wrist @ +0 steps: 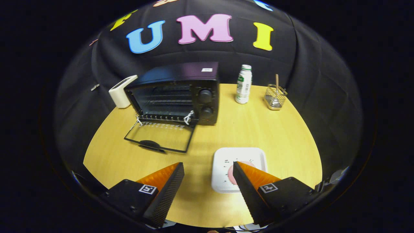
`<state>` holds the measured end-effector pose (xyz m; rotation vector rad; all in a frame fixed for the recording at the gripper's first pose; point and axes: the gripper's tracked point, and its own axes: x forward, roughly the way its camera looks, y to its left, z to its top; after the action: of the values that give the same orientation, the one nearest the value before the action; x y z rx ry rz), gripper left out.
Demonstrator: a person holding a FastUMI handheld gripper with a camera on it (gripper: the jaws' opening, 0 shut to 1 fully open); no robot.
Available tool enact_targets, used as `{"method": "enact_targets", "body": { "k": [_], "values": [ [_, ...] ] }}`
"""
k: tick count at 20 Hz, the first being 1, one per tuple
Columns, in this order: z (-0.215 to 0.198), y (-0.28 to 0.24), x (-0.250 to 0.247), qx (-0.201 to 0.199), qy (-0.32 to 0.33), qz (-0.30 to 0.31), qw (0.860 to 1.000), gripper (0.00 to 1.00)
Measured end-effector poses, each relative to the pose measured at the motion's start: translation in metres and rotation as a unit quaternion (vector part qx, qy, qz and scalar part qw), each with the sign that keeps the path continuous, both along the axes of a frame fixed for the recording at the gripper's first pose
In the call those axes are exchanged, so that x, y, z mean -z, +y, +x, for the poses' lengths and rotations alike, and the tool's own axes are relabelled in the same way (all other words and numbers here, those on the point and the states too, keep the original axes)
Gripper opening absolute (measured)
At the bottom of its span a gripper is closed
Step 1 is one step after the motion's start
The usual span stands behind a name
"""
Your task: Open the toaster oven, put the food inside, and close the toaster oven door.
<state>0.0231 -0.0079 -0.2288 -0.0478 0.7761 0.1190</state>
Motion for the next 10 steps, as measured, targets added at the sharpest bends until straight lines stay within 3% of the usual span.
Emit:
{"method": "enact_targets", "body": {
  "k": [10],
  "values": [
    [0.019, -0.124, 0.025, 0.060, 0.063, 0.026, 0.996, 0.99]
  ]
}}
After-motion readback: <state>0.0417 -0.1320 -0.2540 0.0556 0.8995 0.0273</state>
